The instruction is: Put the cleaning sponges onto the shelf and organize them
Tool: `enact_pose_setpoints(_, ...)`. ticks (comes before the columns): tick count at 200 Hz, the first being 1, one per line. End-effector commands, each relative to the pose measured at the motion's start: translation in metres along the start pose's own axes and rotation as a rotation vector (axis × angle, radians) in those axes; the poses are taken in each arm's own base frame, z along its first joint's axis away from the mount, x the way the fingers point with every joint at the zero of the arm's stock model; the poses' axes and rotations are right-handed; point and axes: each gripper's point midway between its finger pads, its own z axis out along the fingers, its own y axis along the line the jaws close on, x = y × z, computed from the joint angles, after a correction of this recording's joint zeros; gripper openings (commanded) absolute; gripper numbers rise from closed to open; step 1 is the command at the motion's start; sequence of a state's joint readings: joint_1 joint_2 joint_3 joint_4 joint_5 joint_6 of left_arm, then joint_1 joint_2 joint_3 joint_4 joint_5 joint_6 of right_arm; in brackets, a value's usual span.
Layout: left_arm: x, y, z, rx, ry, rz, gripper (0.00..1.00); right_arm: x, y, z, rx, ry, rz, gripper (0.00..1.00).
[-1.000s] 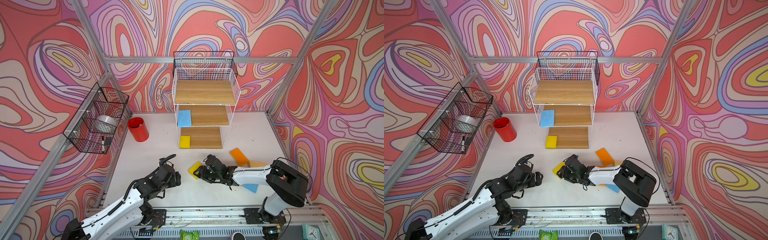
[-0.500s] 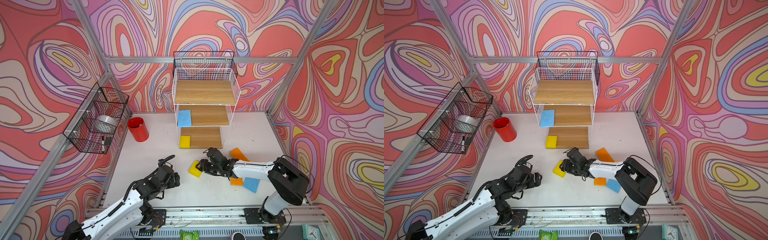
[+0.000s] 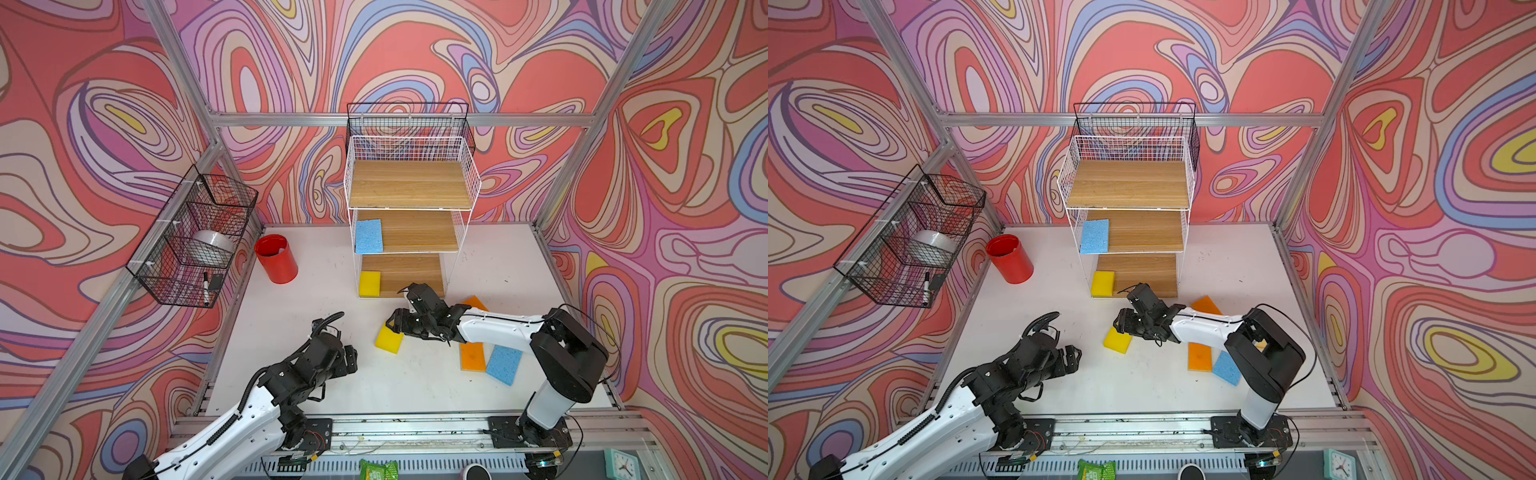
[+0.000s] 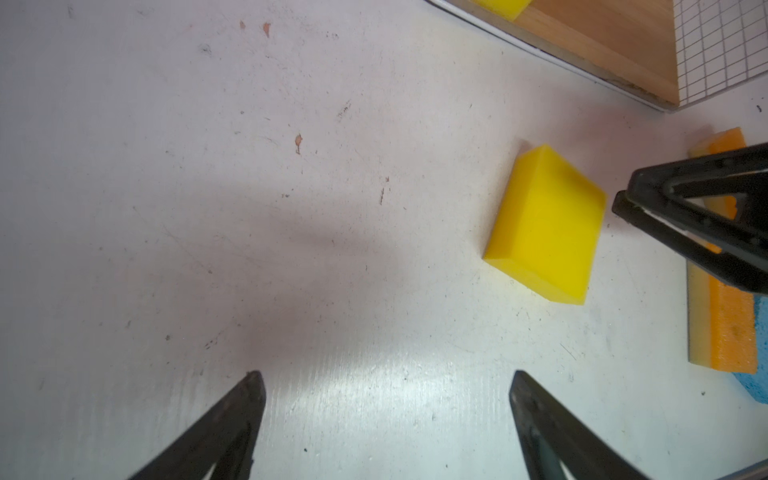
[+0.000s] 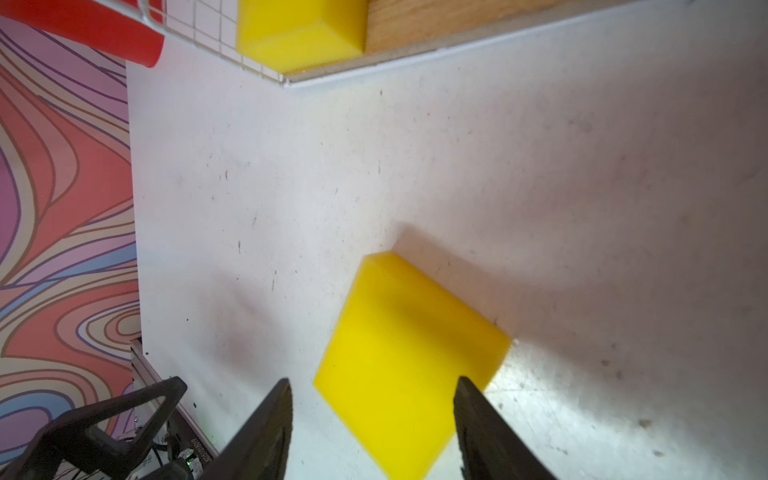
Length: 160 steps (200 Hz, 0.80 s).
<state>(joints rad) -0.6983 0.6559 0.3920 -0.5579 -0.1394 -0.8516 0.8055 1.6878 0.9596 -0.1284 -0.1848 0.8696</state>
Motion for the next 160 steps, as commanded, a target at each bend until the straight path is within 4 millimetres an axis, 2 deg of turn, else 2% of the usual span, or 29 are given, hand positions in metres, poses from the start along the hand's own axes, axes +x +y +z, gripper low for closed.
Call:
enact_pose_setpoints(1,0.003,0.010,0.001,-0.040,0.010,0.020,0.94,0.007,-0.007,-0.018,0.012,-0.001,0.029,0.61)
enact_pose_setpoints(29,0.001,0.000,0.002,0.004,0.013,0.028,0.96,0.031,-0.015,-0.025,-0.063,0.028,0.120,0.53)
enact_pose_setpoints(42,-0.001,-0.012,0.002,0.067,0.009,0.059,0.97,0.043,-0.013,-0.025,-0.089,0.049,0.129,0.53)
enact_pose_setpoints(69,-0.006,-0.042,-0.001,0.259,-0.050,0.098,1.00,0.065,0.000,-0.018,-0.119,0.111,0.096,0.54)
enact_pose_setpoints(79,-0.009,-0.046,-0.001,0.298,-0.075,0.070,1.00,0.070,0.005,-0.016,-0.130,0.120,0.093,0.55)
enact_pose_setpoints(100,-0.014,-0.060,-0.003,0.390,-0.090,0.010,1.00,0.072,0.005,-0.014,-0.141,0.116,0.106,0.55)
enact_pose_setpoints(138,-0.020,-0.063,0.006,0.458,-0.046,-0.104,1.00,0.068,0.006,-0.012,-0.154,0.090,0.112,0.53)
enact_pose_setpoints(160,-0.028,-0.063,0.009,0.509,-0.034,-0.169,1.00,0.067,0.008,-0.007,-0.155,0.095,0.117,0.46)
